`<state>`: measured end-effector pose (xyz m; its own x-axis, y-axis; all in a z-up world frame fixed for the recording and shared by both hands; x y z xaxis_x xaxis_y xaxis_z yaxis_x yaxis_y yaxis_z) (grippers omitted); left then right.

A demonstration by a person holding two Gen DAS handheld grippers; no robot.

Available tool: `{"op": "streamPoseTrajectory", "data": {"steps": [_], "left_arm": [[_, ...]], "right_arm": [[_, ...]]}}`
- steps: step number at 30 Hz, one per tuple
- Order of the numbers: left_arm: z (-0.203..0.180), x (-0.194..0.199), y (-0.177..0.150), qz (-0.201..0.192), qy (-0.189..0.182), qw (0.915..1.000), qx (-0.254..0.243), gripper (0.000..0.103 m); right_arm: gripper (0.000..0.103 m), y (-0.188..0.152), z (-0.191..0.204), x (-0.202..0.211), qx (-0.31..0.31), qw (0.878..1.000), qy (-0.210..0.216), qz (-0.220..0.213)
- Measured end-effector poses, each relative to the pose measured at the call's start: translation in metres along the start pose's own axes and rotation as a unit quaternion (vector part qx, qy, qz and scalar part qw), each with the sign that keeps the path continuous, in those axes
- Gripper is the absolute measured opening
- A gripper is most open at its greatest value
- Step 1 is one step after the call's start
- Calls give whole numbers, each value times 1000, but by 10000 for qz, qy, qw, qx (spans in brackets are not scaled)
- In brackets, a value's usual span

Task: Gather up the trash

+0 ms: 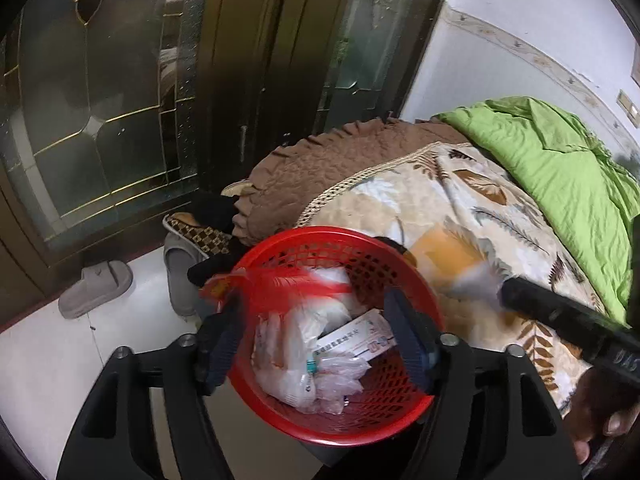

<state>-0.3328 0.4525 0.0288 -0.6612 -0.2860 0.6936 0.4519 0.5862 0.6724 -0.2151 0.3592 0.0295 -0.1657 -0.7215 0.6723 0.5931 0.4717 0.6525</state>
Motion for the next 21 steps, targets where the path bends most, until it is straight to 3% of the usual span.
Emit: {"op": "streamPoseTrajectory", "data": {"steps": [6, 8, 9, 13, 15, 18, 21], "left_arm": [[-17, -1, 0, -117, 62, 9998, -156, 78], [-31, 2, -2, -156, -9, 9995, -261, 81], [-45, 6, -5, -212, -107, 9991, -351, 83], [-91, 27, -11, -580, -315, 9938, -894, 91], [-111, 36, -15, -713, -362, 9904, -1126, 97], [-137, 45, -26, -769, -549, 9863, -1352, 97], [-153, 45, -35, -683, -478, 9839, -1579, 98]], "right_arm": [[66, -1, -27, 36, 10, 9979, -516, -403], [71, -3, -43, 54, 40, 9934, -1023, -510], [72, -8, -54, 67, 46, 9879, -1447, -561], [80, -24, -81, 117, 252, 9653, -2477, -787], [82, -34, -93, 140, 203, 9566, -2774, -868], [84, -47, -107, 162, 19, 9499, -2995, -890], [86, -62, -115, 175, -14, 9433, -3196, -894]]}}
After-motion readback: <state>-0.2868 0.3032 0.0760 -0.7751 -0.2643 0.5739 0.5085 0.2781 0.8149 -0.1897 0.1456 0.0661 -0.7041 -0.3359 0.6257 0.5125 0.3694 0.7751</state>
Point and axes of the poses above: each gripper's, at about its wrist camera, not at the fingertips, and x roughly against the way its jaws point, z to its left, y to its top, the point moved 9 cm from there along -x, roughly the way its jaws point, and after that the axes turned 2 degrees about -y, right-handed, at the moved point
